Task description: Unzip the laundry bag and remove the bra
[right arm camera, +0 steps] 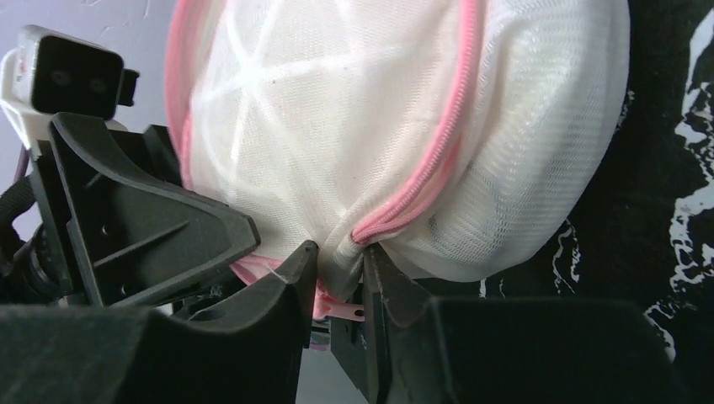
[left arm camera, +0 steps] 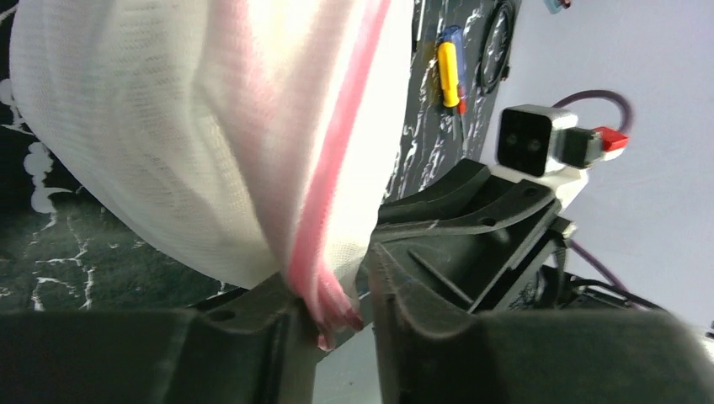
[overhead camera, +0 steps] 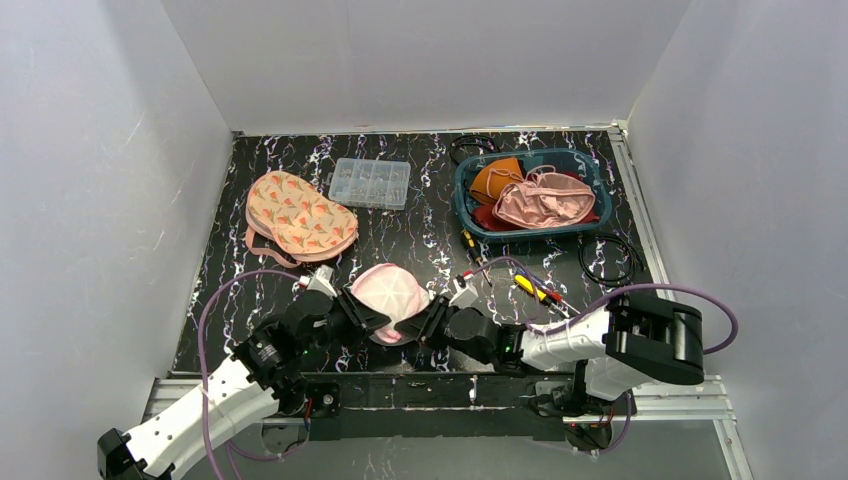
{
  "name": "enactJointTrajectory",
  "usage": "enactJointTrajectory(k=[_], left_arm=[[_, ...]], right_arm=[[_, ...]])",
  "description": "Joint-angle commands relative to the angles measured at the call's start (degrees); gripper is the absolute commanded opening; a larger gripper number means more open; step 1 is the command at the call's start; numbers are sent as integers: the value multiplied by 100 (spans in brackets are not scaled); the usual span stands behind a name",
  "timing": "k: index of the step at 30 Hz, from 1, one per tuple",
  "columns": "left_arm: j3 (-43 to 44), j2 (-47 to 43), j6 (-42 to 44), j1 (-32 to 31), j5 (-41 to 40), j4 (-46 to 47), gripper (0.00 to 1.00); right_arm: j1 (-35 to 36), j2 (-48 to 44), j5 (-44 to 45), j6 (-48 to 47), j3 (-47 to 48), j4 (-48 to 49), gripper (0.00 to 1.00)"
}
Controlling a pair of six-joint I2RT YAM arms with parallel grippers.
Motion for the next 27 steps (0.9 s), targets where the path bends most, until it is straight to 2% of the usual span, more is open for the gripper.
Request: enactJointTrajectory(k=[1,5,10,15,17,21,27], left_arm=[[59,-106,288,-14,18,-484,31],[249,-349,620,-14,-79,-1134,48],[696,-701,1221,-8,-571,-2126,63],[1193,-1067,1466,-4,-1481,-3117,82],[1231,-1229,1541,-4,-1691,-3110,85],[1115,-1294,1786,-4,-1784,-2639,86],[1054,-603,2090,-5,-1914,-2212,84]], right_arm=[[-30,-259,24,-368,249,278,32],[-187,-858,-32,-1262,225,-582,26],[-941,-1585,-1420,-2934,527,-2016,23],[-1265,-1973,-2012,-4850,1318,-3823,23],[-1279,-1941,-2045,-5420,1673,-4437,21],[-1349,-1787,-2509,-6155,2178,-4988,18],[-1417,-1728,-2586,-6411,2429,-5261,17]])
